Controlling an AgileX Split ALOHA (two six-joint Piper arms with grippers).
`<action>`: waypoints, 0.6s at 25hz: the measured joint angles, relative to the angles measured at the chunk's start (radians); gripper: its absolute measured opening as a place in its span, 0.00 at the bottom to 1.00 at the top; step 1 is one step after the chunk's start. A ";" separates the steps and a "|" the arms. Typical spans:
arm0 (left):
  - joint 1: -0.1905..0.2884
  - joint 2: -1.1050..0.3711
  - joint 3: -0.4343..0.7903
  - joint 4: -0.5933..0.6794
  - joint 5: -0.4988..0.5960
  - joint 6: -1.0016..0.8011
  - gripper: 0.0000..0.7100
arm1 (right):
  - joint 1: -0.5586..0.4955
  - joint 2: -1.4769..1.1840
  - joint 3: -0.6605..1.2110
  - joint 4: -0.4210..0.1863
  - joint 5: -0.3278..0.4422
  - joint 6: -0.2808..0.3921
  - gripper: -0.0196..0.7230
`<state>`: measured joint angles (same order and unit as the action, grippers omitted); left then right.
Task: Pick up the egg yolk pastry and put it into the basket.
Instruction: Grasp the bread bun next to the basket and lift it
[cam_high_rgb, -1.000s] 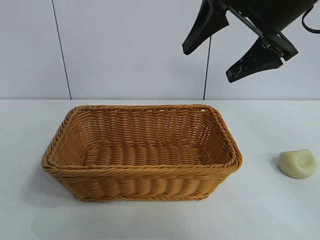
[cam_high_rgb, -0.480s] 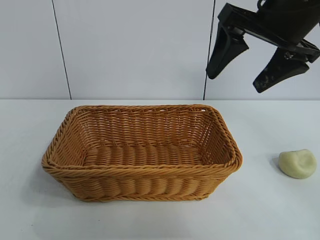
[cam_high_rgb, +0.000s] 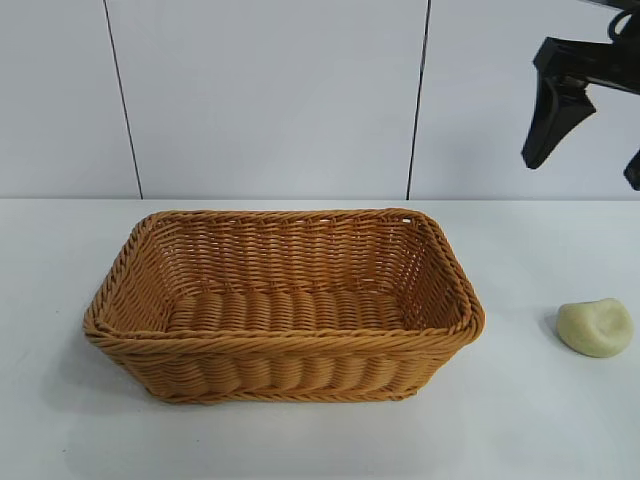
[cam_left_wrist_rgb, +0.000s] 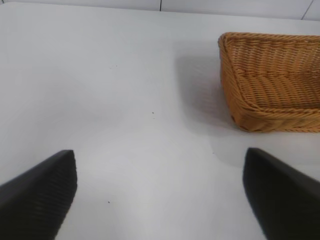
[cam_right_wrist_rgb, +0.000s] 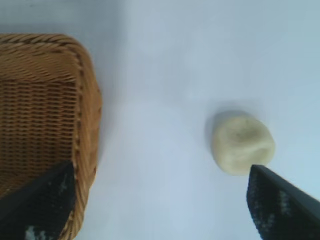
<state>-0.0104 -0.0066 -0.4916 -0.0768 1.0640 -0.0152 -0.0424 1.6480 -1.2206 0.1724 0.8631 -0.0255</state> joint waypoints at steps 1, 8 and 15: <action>0.000 0.000 0.000 0.000 0.000 0.000 0.98 | 0.000 0.015 0.000 -0.009 0.003 0.001 0.89; 0.000 0.000 0.000 0.000 0.000 0.000 0.98 | 0.000 0.178 0.000 -0.027 -0.007 0.004 0.89; 0.000 0.000 0.000 0.000 0.000 0.000 0.98 | 0.000 0.347 0.000 -0.040 -0.086 0.010 0.89</action>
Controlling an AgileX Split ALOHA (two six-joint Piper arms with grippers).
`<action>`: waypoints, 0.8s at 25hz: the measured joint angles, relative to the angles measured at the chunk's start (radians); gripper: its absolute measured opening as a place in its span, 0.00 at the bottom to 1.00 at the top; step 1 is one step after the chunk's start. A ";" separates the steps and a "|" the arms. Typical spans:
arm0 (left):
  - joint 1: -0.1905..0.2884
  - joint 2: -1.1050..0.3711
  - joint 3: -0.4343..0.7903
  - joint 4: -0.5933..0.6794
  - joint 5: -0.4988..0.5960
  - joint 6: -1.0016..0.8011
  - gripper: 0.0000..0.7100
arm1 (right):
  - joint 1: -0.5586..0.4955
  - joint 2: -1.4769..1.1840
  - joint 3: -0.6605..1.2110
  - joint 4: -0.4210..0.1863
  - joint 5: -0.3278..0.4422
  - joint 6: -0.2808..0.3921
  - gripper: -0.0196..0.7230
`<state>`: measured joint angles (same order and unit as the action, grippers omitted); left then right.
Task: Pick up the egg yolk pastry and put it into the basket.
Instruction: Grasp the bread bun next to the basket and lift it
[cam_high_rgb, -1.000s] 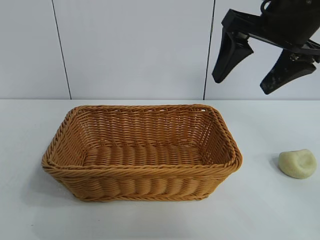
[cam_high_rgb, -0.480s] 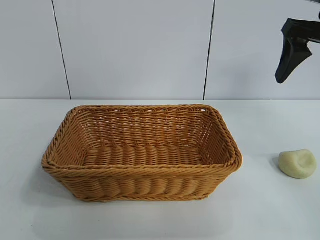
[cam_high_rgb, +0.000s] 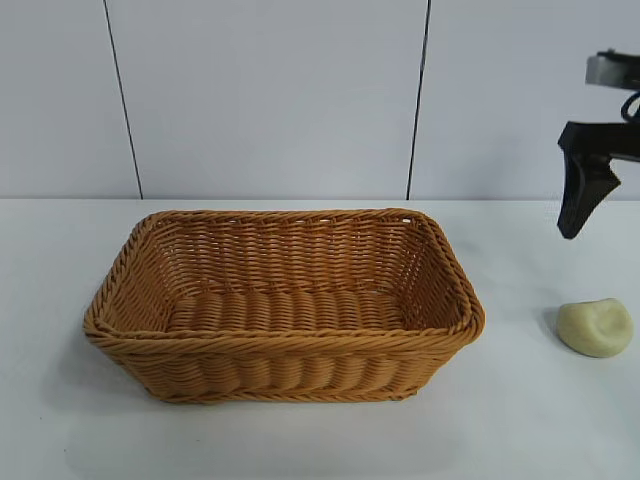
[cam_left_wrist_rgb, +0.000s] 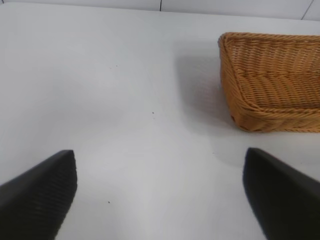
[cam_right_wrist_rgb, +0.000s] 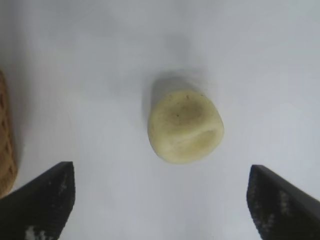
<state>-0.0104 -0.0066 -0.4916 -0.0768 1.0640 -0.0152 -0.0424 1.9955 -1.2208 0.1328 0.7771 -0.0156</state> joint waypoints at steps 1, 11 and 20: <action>0.000 0.000 0.000 0.000 0.000 0.000 0.98 | 0.000 0.018 0.000 0.000 -0.005 0.000 0.89; 0.000 0.000 0.000 0.000 -0.001 0.000 0.98 | 0.000 0.060 -0.001 -0.004 -0.047 0.000 0.61; 0.000 0.000 0.000 0.000 -0.001 0.000 0.98 | -0.001 0.041 -0.002 -0.009 -0.016 0.000 0.29</action>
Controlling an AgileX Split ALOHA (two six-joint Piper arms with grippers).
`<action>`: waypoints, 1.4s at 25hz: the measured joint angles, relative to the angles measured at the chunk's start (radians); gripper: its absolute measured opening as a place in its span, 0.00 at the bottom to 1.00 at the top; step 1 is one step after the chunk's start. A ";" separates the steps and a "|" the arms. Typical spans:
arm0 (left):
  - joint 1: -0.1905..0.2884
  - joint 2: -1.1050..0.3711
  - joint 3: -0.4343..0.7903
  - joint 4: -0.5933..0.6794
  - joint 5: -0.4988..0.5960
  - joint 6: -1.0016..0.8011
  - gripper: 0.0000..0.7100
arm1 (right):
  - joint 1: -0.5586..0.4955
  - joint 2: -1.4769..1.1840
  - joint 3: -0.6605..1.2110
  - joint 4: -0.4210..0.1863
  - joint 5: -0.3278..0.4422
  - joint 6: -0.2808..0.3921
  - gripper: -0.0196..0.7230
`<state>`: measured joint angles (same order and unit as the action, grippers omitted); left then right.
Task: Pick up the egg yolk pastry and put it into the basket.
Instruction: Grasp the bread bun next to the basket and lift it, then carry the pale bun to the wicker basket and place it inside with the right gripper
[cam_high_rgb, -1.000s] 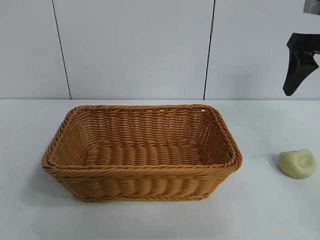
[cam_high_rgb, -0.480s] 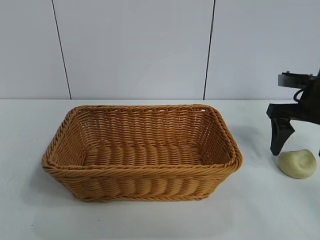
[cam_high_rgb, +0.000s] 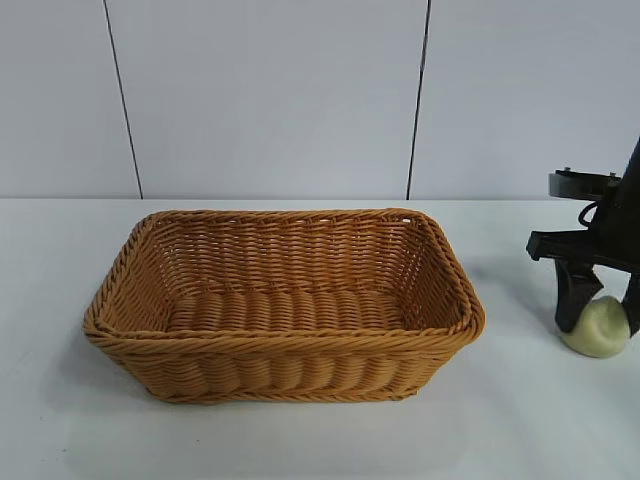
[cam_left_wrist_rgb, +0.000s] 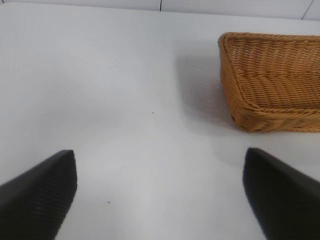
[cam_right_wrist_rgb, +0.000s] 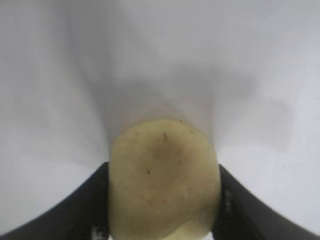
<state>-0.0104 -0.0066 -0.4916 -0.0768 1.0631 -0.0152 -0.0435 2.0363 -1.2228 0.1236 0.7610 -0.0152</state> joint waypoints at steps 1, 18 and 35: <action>0.000 0.000 0.000 0.000 0.000 0.000 0.98 | 0.000 -0.013 0.000 0.000 0.005 0.000 0.29; 0.000 0.000 0.000 0.000 0.000 0.000 0.98 | 0.023 -0.221 -0.307 0.015 0.310 0.000 0.28; 0.000 0.000 0.000 0.000 0.000 0.000 0.98 | 0.504 -0.220 -0.321 0.022 0.234 0.039 0.28</action>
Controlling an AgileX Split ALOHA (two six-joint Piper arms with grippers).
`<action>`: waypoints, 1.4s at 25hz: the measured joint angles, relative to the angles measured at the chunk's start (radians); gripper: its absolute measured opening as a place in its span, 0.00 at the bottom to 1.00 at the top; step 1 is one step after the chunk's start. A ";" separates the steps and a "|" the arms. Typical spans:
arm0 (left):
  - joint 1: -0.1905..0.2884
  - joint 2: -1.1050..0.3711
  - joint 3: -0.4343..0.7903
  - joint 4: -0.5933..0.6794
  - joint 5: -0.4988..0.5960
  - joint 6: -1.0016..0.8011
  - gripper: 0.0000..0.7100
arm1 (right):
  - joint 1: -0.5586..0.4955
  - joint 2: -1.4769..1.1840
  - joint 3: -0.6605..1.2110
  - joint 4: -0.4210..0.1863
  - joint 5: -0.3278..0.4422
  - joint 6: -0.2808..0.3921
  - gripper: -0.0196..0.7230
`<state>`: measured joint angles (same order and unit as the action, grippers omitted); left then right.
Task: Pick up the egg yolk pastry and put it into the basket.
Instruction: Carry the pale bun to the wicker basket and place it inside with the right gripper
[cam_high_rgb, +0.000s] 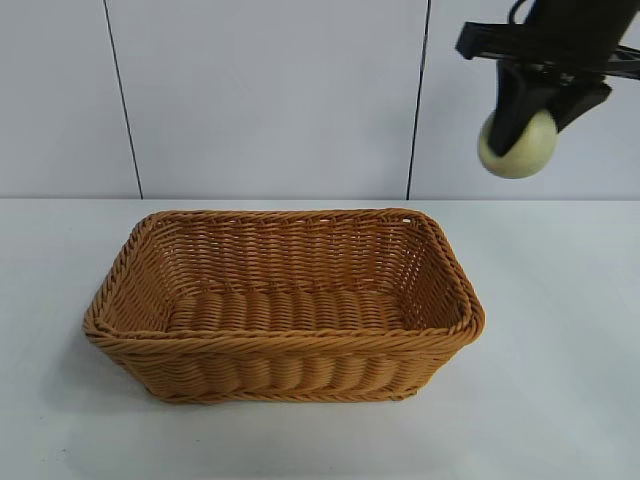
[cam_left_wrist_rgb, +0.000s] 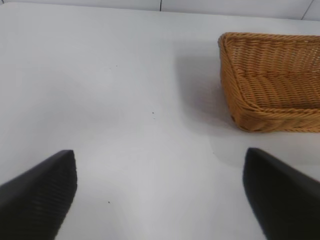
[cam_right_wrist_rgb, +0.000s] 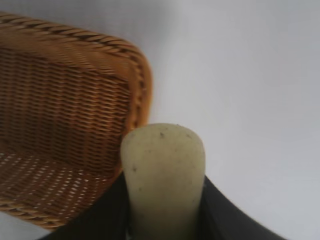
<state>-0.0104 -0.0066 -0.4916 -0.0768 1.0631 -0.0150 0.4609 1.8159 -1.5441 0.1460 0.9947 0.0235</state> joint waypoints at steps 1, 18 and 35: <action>0.000 0.000 0.000 0.000 0.000 0.000 0.98 | 0.025 0.004 0.000 0.000 -0.015 0.004 0.28; 0.000 0.000 0.000 0.000 0.000 0.000 0.98 | 0.118 0.289 -0.001 0.017 -0.234 0.054 0.28; 0.000 0.000 0.000 0.000 0.000 0.000 0.98 | 0.118 0.312 -0.193 -0.037 0.011 0.046 0.95</action>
<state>-0.0104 -0.0066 -0.4916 -0.0768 1.0631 -0.0150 0.5785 2.1279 -1.7372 0.1094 1.0058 0.0690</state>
